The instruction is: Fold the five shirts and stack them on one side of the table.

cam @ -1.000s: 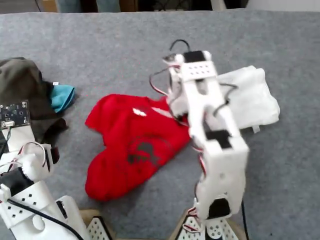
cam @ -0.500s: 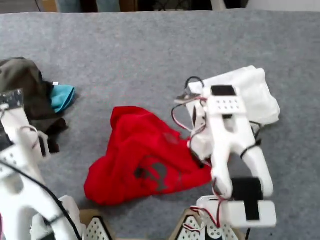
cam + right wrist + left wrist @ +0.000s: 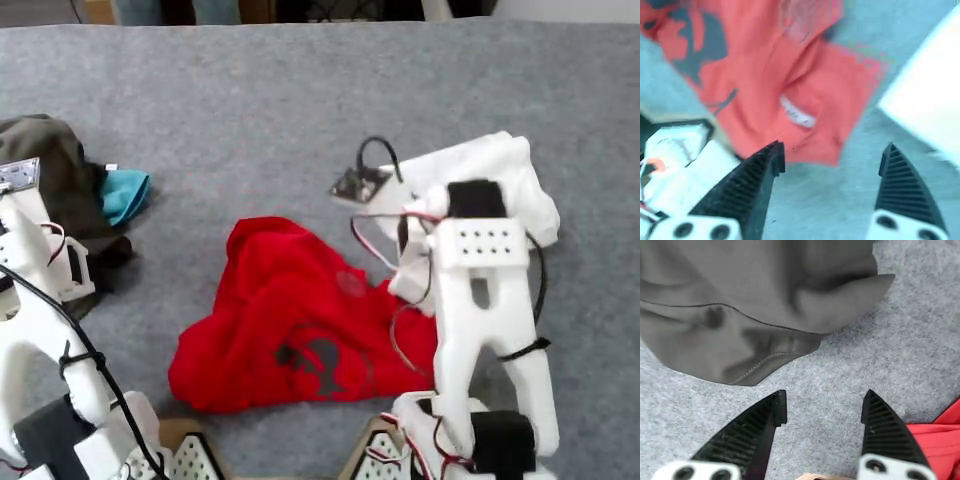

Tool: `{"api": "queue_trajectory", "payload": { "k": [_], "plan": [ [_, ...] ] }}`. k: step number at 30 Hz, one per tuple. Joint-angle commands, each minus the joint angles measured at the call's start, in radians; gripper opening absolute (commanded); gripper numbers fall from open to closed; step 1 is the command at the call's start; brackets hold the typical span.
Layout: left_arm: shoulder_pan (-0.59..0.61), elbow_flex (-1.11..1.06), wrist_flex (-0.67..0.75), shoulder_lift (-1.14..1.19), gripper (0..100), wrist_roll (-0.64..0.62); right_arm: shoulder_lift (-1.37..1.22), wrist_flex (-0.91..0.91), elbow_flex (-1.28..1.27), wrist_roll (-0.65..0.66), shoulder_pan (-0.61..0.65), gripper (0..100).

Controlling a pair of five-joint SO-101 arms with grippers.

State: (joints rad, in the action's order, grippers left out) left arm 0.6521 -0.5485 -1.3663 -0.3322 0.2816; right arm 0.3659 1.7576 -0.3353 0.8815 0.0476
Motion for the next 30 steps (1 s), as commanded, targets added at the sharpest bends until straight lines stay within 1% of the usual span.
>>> {"api": "queue_trajectory", "payload": {
  "k": [1,6,9,12,13,14,17,21,23,25,30],
  "plan": [
    [-0.010,0.053,0.012,-0.002,26,-0.014,-0.101,0.011,0.243,-0.069,0.063,31.3],
    [-0.061,0.048,0.009,-0.006,25,-0.025,-0.392,0.009,0.545,-0.206,0.242,29.8],
    [-0.070,0.048,0.012,0.000,23,-0.046,-0.585,0.009,0.723,-0.292,0.351,19.2],
    [-0.054,0.041,0.006,0.003,22,-0.048,-0.771,0.009,0.886,-0.307,0.425,5.4],
    [-0.042,0.036,0.005,0.003,22,-0.048,-0.825,0.009,0.934,-0.307,0.442,3.1],
    [-0.033,0.025,0.008,0.000,22,-0.048,-0.877,0.009,0.977,-0.307,0.457,2.9],
    [-0.008,0.015,0.012,0.003,22,-0.044,-0.978,0.009,1.078,-0.307,0.485,9.0],
    [0.007,0.005,0.014,0.005,22,-0.043,-1.009,0.009,1.152,-0.307,0.506,25.3],
    [0.010,0.002,0.014,0.005,22,-0.043,-1.009,0.009,1.161,-0.301,0.512,31.1],
    [0.010,0.002,0.014,0.005,22,-0.043,-1.009,0.009,1.158,-0.259,0.514,31.5],
    [0.010,0.002,0.014,0.005,22,-0.043,-1.009,0.009,1.118,-0.157,0.514,26.2]
  ]
}}
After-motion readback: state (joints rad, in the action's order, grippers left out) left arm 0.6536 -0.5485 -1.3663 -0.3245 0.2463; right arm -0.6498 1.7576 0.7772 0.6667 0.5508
